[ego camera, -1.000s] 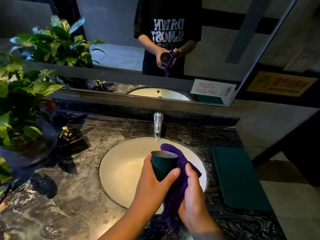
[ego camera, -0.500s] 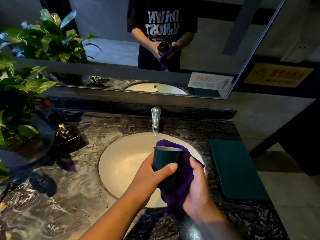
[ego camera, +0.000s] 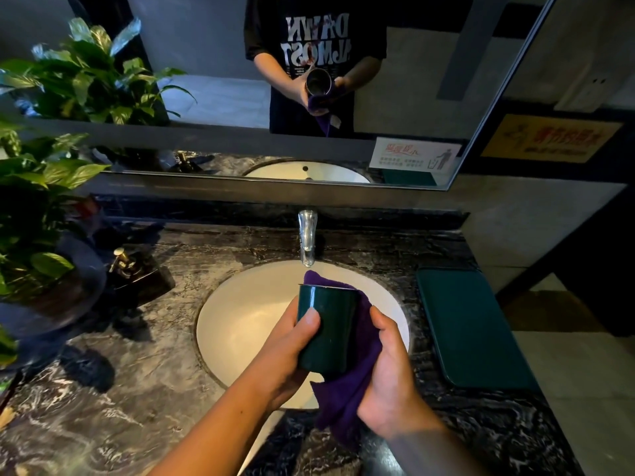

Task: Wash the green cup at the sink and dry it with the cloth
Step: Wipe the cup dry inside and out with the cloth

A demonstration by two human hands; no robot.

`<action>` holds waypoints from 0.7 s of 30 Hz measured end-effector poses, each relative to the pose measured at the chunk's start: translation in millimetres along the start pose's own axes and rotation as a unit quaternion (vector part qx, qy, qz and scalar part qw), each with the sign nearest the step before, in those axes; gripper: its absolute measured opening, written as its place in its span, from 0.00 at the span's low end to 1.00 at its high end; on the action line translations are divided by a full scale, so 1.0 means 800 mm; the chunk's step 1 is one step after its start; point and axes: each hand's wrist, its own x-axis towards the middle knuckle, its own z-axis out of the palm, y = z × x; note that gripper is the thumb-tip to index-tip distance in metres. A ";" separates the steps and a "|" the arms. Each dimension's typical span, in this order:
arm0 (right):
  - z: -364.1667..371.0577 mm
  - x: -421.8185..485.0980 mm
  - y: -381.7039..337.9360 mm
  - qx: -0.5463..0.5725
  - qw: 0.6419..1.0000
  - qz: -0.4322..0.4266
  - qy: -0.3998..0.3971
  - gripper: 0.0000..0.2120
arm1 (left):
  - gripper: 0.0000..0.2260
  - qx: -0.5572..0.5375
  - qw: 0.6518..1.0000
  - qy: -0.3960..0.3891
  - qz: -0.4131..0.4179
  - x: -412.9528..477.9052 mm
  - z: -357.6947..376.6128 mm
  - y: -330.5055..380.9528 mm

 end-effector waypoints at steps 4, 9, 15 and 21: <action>0.004 -0.004 0.000 0.002 1.000 0.009 -0.006 0.27 | 0.35 -0.014 1.000 -0.017 0.014 -0.002 -0.008 -0.006; 0.003 -0.002 0.004 0.014 1.000 0.005 0.008 0.26 | 0.37 0.091 0.995 0.021 0.035 0.003 -0.016 -0.010; -0.001 -0.003 -0.001 0.056 0.998 -0.028 0.014 0.30 | 0.37 0.273 0.951 0.121 0.084 0.005 -0.027 -0.009; -0.002 -0.007 -0.003 0.014 0.997 -0.071 0.040 0.30 | 0.13 0.318 0.905 0.230 0.163 -0.007 -0.008 -0.011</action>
